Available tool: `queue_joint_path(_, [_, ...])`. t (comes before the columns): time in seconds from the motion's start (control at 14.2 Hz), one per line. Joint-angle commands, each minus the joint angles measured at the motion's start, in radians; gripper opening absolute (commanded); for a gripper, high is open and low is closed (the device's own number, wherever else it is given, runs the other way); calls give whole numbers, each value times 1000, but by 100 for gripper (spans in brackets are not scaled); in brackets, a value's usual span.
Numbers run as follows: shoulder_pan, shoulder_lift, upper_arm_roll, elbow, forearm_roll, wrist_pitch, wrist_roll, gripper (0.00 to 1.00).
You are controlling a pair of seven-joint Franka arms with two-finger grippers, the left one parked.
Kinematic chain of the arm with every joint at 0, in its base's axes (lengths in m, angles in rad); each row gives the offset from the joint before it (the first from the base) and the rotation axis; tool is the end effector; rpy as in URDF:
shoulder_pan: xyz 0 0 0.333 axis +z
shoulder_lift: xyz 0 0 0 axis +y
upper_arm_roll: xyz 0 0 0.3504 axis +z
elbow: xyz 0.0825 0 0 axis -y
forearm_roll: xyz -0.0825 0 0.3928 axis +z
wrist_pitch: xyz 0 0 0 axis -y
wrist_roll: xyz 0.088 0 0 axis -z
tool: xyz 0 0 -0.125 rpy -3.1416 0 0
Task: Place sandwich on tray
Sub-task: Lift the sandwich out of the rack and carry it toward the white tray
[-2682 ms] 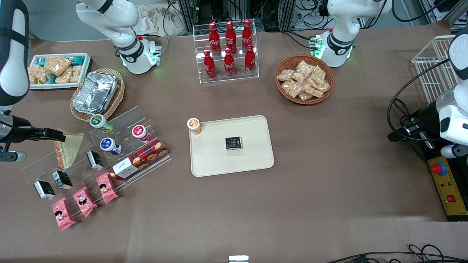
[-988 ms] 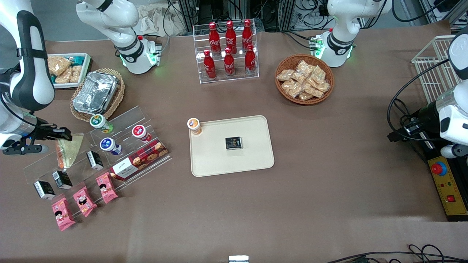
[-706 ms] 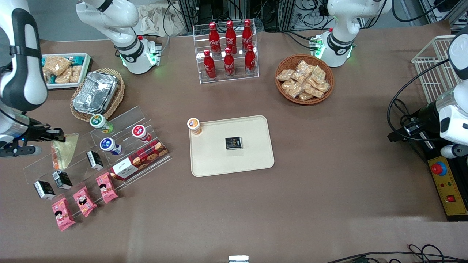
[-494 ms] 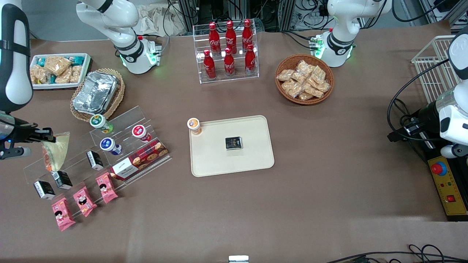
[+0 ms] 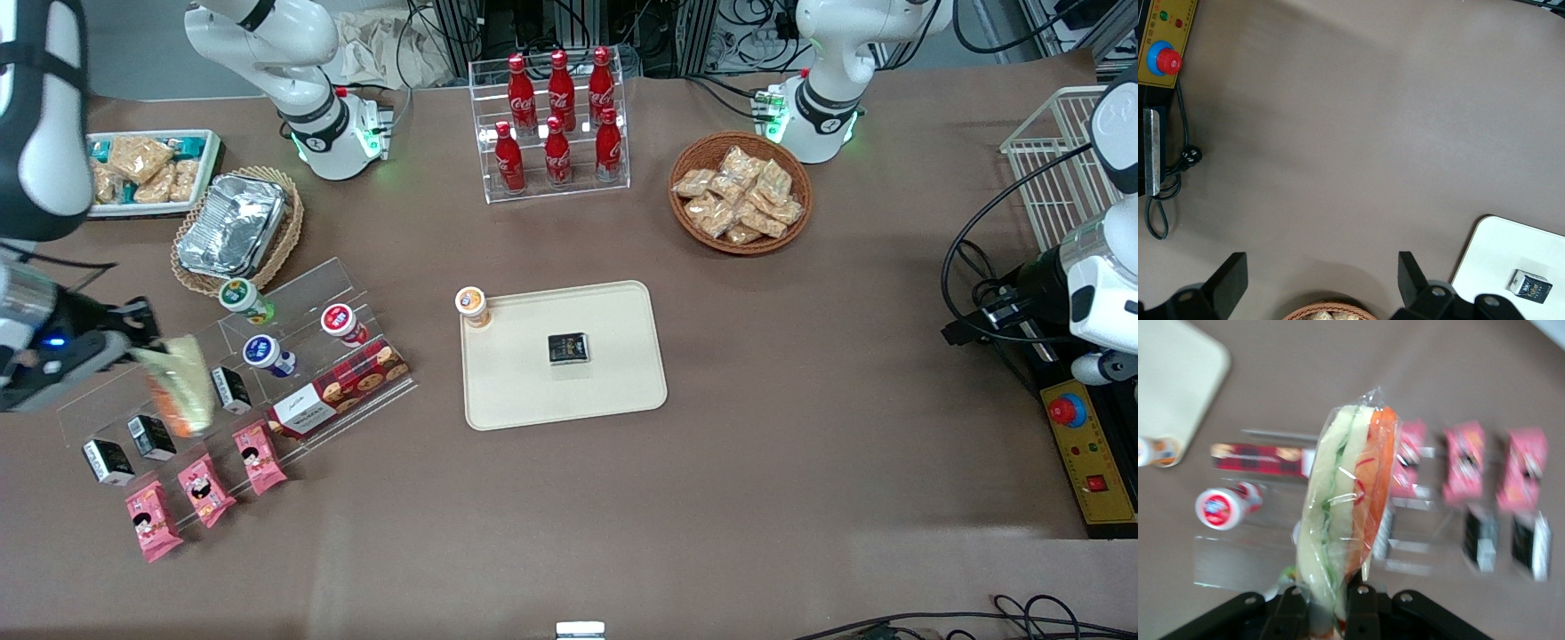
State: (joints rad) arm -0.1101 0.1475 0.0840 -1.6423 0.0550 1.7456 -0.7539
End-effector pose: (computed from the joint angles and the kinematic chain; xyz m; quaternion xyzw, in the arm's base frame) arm 0.6166 -0.0132 0.5344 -0.9358 -0.3503 0.0076 0.0390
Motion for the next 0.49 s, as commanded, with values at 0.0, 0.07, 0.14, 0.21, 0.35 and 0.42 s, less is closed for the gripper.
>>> queue_joint_path(0.0, [-2,56,158,55,11,-17,-47,18])
queue_joint_path(0.07, [7,78,218,58,9,1,-48,18])
queue_joint_path(0.14, [30,93,255,59,-3,30,-53,19])
queue_joint_path(0.21, [71,112,266,59,-18,60,-50,19])
queue_joint_path(0.35, [160,162,264,59,-23,113,-48,19])
queue_joint_path(0.42, [196,197,264,59,-23,161,-53,21])
